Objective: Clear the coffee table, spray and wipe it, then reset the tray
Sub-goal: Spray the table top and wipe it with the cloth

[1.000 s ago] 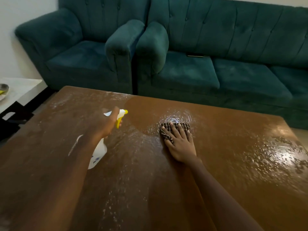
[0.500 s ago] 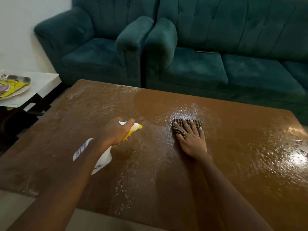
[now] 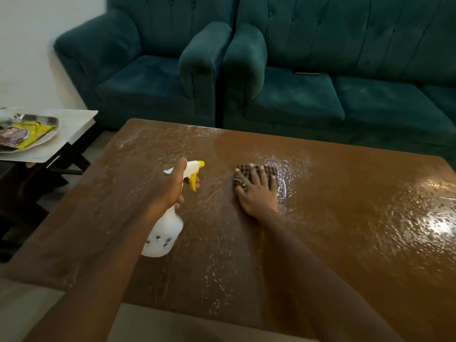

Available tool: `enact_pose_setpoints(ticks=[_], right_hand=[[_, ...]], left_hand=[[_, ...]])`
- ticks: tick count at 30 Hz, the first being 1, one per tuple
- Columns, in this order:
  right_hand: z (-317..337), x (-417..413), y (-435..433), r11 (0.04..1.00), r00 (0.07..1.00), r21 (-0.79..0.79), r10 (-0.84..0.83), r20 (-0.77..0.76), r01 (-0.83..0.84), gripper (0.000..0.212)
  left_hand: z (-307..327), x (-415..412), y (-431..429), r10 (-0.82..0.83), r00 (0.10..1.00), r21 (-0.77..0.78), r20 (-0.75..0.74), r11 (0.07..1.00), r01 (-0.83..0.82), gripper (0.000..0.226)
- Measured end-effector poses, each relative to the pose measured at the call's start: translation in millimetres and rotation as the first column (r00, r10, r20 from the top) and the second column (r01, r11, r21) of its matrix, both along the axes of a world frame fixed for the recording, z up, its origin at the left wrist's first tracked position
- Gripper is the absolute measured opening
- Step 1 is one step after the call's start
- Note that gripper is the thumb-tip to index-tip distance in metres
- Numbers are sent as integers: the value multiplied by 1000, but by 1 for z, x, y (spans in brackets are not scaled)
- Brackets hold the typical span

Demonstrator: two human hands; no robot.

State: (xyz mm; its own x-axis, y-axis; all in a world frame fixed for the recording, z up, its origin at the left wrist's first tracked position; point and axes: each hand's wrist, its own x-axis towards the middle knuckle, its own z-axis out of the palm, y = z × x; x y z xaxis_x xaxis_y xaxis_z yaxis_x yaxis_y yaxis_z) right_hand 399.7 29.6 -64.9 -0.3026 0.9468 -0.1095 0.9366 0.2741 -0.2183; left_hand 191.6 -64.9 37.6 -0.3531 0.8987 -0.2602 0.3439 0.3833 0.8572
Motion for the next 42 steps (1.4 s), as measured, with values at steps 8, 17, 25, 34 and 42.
enact_pose_setpoints(ticks=[8, 17, 25, 34, 42], right_hand=[[-9, 17, -115, 967, 968, 53, 250, -22, -249, 58], [-5, 124, -62, 987, 984, 18, -161, 76, 160, 63], [-5, 8, -61, 981, 982, 58, 181, 56, -184, 63], [2, 51, -22, 950, 950, 23, 312, 24, -313, 54], [-3, -53, 33, 977, 977, 24, 213, 15, -213, 52]], left_hand=[[0, -3, -4, 42, 999, 12, 31, 999, -42, 67], [-8, -11, 3, -7, 999, -7, 48, 1000, 7, 88], [-5, -3, -2, -17, 999, 42, 49, 999, 15, 59], [-3, -21, -4, 23, 990, 41, 139, 999, -28, 72], [-1, -22, -9, 69, 984, 69, 163, 994, -81, 68]])
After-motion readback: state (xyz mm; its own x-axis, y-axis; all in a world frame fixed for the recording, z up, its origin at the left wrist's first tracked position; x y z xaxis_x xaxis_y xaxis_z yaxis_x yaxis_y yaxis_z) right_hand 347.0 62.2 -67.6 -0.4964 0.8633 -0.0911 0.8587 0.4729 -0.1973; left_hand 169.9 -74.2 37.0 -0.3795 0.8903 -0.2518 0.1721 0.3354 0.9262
